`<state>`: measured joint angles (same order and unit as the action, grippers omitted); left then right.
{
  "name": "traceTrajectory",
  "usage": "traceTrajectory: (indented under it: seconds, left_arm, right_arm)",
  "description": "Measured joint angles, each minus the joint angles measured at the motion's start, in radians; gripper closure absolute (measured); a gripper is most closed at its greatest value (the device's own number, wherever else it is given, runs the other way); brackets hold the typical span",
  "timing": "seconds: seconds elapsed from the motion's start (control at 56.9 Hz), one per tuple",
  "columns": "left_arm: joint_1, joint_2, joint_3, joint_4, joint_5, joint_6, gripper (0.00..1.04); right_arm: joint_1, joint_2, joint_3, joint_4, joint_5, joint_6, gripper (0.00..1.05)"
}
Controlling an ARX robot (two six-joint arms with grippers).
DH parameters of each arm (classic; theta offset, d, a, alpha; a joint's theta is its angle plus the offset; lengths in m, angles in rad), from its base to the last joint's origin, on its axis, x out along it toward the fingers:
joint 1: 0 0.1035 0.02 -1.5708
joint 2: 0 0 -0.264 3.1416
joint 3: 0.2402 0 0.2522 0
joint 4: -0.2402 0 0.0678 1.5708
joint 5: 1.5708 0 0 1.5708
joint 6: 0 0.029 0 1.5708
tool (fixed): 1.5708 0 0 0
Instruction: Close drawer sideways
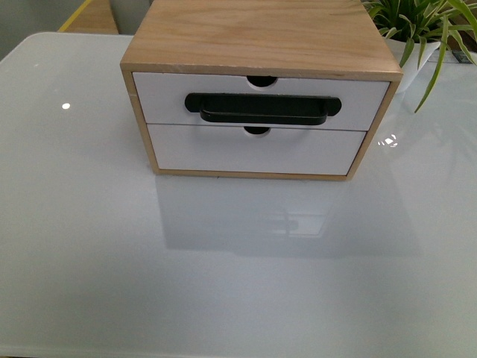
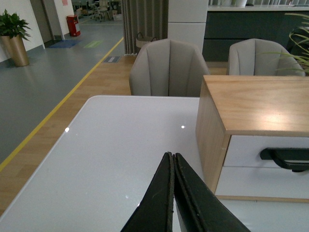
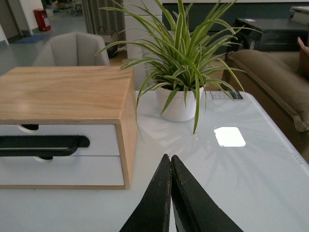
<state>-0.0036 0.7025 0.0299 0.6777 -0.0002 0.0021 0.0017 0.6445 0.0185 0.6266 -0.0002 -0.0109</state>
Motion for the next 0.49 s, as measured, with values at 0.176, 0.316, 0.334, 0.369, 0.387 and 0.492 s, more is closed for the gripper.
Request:
traceTrajectory:
  seconds: [0.176,0.316,0.334,0.369,0.387,0.492]
  left_arm:
    - [0.000,-0.107,-0.014,-0.096,0.000,0.000,1.03]
    - [0.000,-0.211,-0.014,-0.193,0.000,0.000,1.03]
    - [0.000,-0.223,-0.014,-0.204,0.000,0.000,1.03]
    - [0.000,-0.240,-0.014,-0.220,0.000,0.000,1.03]
    - [0.000,-0.251,-0.014,-0.230,0.000,0.000,1.03]
    - [0.000,-0.305,-0.014,-0.283,0.000,0.000,1.03]
  right_arm:
    - [0.000,-0.118,0.000,-0.110,0.000,0.000,1.03]
    - [0.000,-0.214,-0.001,-0.200,0.000,0.000,1.03]
    - [0.000,-0.224,-0.001,-0.209,0.000,0.000,1.03]
    - [0.000,-0.238,-0.001,-0.223,0.000,0.000,1.03]
    - [0.000,-0.248,-0.001,-0.232,0.000,0.000,1.03]
    - [0.000,-0.297,-0.001,-0.278,0.000,0.000,1.03]
